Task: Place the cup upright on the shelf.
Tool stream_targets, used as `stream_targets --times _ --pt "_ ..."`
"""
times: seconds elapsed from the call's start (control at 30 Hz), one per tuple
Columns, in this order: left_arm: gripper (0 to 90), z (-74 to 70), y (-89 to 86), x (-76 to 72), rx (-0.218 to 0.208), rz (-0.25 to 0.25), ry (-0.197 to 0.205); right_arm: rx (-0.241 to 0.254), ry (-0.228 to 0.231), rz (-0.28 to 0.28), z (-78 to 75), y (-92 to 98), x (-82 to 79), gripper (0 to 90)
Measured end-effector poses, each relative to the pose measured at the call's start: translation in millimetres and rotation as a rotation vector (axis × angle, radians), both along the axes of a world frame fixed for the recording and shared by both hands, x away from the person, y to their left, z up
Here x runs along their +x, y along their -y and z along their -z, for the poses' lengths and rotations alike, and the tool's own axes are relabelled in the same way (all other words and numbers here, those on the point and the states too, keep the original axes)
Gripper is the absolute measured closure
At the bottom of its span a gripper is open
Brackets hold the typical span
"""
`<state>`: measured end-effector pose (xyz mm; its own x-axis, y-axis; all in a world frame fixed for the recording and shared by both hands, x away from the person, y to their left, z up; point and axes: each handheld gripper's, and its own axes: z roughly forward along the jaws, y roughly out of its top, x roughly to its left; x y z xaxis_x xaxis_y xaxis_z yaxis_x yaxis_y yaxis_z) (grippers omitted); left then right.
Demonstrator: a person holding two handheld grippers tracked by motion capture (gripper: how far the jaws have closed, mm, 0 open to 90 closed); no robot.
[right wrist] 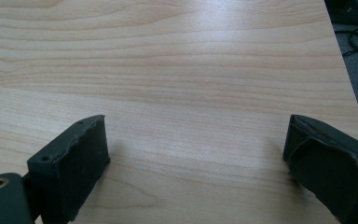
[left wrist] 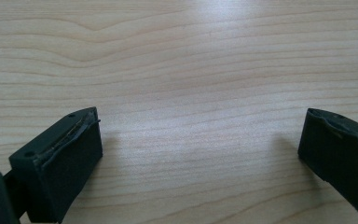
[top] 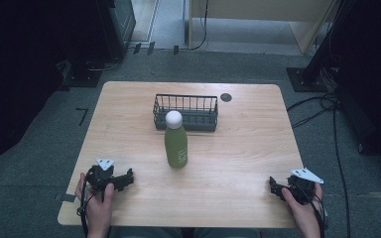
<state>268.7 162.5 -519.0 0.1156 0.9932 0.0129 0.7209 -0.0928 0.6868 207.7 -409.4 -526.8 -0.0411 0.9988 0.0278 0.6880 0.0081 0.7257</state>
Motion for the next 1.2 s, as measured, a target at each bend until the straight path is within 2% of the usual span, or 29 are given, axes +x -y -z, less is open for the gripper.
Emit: stream_targets --times 0.23,0.27,0.33,0.4,0.8,1.1,1.2 --pt "0.0 0.0 0.0 0.0 0.002 0.0 0.0 -0.002 -0.008 0.034 -2.8 -8.3 -1.7 6.5" --pt "0.0 0.0 0.0 0.0 0.001 0.0 -0.001 0.015 -0.001 0.019 -6.6 -13.1 -0.8 6.4" --pt "0.0 0.0 0.1 0.0 0.0 -0.001 -0.001 0.015 0.001 0.013 -8.6 -15.2 -0.5 6.4" --pt "0.0 0.0 0.1 0.0 0.001 0.0 -0.001 0.021 0.018 -0.008 -16.9 -24.0 0.7 6.4" --pt "0.0 0.0 0.1 0.0 0.001 0.0 0.0 0.027 0.049 -0.092 -34.8 -59.0 7.5 6.0" --pt "0.0 0.0 0.1 0.0 0.001 0.0 0.0 0.04 0.07 -0.141 -43.8 -82.3 15.1 6.0" --pt "0.0 0.0 0.1 0.0 0.0 0.0 0.0 0.041 0.081 -0.167 -45.9 -96.2 20.9 6.1"
